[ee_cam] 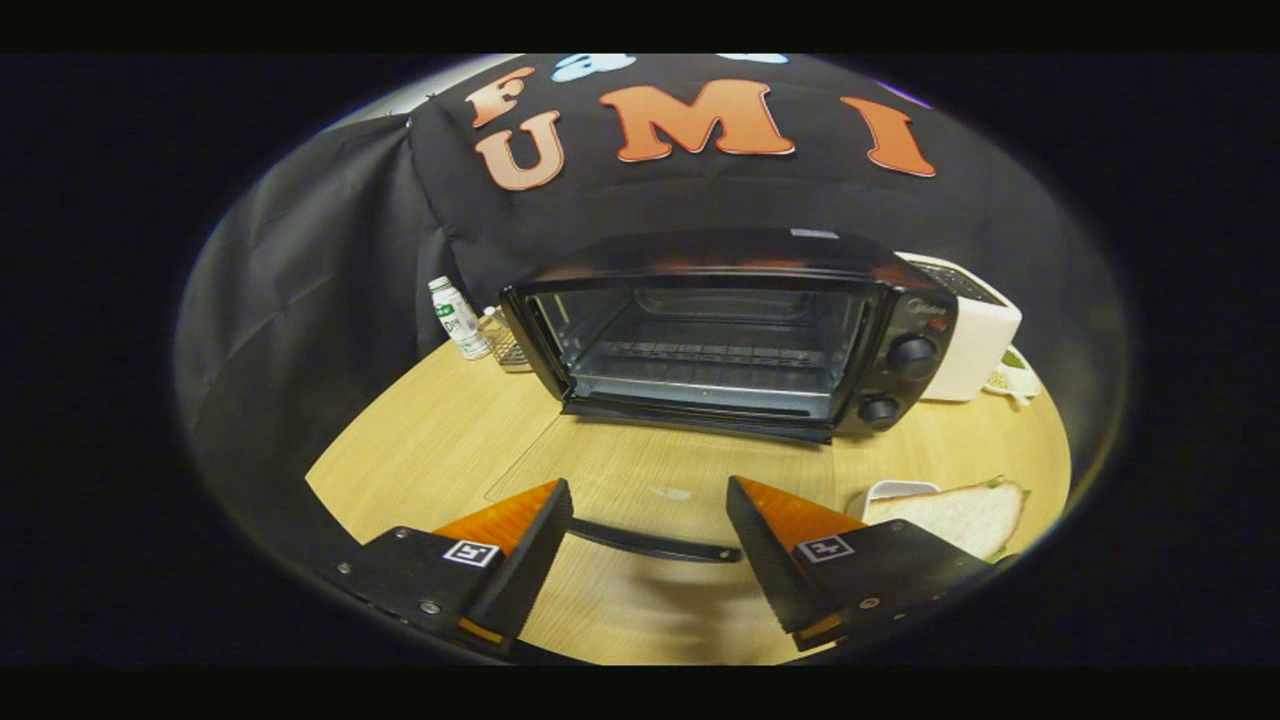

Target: Open the toaster oven, put the food inside, and close the toaster oven door.

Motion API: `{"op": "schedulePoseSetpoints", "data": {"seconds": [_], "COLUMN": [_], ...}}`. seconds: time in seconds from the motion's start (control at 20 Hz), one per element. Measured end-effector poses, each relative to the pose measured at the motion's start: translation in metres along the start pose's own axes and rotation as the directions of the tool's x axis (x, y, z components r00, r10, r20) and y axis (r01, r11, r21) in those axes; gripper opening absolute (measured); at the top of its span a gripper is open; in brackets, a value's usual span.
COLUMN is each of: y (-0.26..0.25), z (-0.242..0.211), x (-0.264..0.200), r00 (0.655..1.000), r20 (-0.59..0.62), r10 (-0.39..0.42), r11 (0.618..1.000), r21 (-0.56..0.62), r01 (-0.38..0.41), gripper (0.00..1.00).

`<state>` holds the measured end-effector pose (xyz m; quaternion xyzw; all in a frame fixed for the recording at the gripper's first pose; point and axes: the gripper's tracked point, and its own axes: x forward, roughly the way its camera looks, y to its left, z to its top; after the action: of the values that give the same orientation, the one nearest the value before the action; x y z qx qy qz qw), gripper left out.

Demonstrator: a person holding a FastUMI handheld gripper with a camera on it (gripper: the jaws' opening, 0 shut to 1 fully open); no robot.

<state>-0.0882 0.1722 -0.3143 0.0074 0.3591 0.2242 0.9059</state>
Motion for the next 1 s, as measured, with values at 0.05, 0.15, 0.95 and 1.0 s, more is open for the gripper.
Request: {"op": "schedulePoseSetpoints", "data": {"seconds": [0.05,0.15,0.95,1.0], "y": [-0.005,-0.021,-0.191,-0.193], "z": [0.007,0.021,-0.044,-0.052], "x": [-0.012,-0.035,-0.087,-0.080], "r00": [1.000,0.998,0.969,0.969], "r20": [0.019,0.066,-0.067,-0.088], "r10": [-0.005,-0.024,-0.237,-0.231], "r11": [1.000,1.000,0.951,0.948], "r21": [0.004,0.022,0.187,0.202], "r01": [0.005,0.022,0.246,0.244], "gripper": [0.93,0.93,0.98,0.98]}}
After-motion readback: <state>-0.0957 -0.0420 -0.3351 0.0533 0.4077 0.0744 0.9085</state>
